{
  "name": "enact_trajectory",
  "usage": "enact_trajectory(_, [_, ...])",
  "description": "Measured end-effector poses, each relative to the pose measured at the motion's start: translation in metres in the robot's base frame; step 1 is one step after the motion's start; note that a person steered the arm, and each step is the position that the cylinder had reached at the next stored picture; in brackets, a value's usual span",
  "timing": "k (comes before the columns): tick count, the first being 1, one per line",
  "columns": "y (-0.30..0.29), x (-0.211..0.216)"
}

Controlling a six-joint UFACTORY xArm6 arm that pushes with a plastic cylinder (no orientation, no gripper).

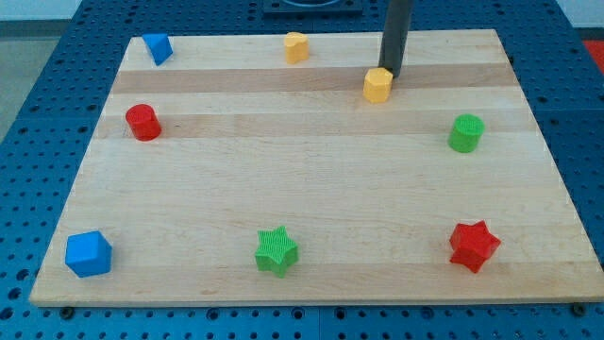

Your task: Push the yellow hexagon to the center

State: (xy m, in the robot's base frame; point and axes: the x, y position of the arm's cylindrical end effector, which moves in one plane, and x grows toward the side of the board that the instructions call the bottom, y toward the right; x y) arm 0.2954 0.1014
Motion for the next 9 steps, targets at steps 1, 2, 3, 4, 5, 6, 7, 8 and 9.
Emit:
enact_trajectory(1, [-0.033,0.015])
enact_trajectory(2, [-0.052,0.033])
enact_trajectory(3, [-0.049,0.037])
enact_trajectory(4, [-0.021,0.036])
enact_trajectory(5, [0.004,0.038])
enact_trajectory(6, [-0.006,0.049])
enact_trajectory(7, [-0.033,0.059])
enact_trajectory(8, [-0.072,0.078])
enact_trajectory(9, [-0.087,0.090])
